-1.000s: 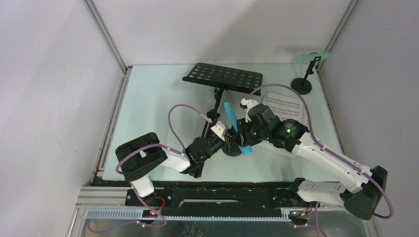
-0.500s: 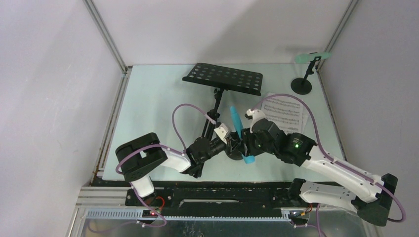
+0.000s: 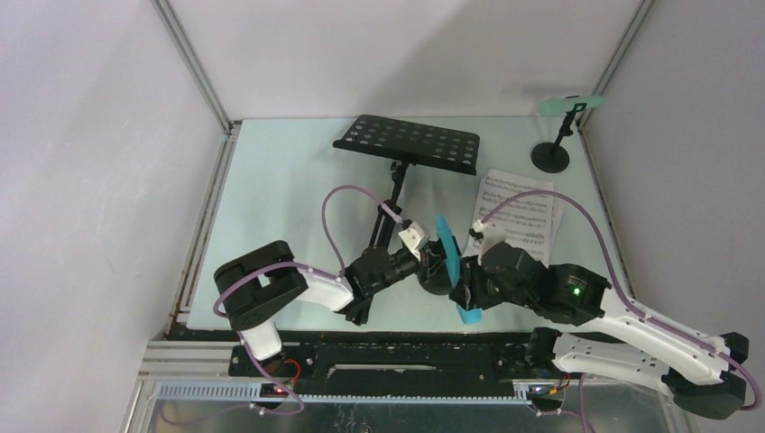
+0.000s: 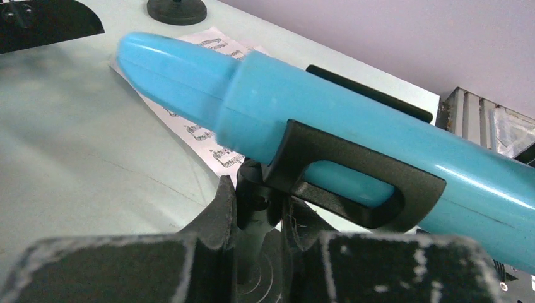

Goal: Pack up the instrument practice props

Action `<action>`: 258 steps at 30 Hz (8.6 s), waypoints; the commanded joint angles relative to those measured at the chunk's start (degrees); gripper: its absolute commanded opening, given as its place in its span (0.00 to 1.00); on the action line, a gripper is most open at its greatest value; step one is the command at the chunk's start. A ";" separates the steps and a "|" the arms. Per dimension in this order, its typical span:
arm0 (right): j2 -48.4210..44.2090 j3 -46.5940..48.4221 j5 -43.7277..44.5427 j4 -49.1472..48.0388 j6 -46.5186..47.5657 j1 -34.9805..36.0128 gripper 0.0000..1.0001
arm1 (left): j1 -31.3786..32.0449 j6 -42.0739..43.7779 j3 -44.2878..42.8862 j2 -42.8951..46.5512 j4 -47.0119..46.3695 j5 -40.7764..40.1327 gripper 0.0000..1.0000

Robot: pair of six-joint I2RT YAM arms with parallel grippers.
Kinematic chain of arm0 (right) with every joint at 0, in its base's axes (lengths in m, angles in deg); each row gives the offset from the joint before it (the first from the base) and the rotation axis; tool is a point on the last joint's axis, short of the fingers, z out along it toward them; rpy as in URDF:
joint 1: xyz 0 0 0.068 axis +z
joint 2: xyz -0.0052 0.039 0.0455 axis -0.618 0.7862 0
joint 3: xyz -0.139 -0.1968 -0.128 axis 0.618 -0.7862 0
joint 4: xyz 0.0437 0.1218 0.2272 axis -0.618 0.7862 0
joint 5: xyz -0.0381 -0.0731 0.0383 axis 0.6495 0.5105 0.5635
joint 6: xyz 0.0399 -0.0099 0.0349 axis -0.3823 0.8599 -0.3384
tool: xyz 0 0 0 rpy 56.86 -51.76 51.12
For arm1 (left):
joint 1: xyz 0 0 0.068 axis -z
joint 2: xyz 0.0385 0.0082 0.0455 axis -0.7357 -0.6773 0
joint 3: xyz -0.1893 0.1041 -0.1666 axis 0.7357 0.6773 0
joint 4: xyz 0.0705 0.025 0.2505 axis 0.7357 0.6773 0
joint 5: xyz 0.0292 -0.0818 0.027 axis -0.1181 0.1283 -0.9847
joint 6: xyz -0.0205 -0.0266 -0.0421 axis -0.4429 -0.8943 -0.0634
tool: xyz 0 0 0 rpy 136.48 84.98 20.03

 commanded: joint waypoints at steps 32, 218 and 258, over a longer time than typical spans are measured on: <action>7.31 -0.16 5.07 -7.21 -4.17 4.36 0.00 | -12.56 2.48 -14.92 44.87 57.58 -15.27 0.00; 47.93 51.13 -26.92 -37.68 -18.39 -78.58 0.00 | -42.23 -6.75 -12.93 60.69 107.47 -10.75 0.90; 12.71 15.33 -32.34 -22.13 4.22 -20.78 0.00 | -43.66 -6.57 -11.10 66.16 105.43 -7.95 0.96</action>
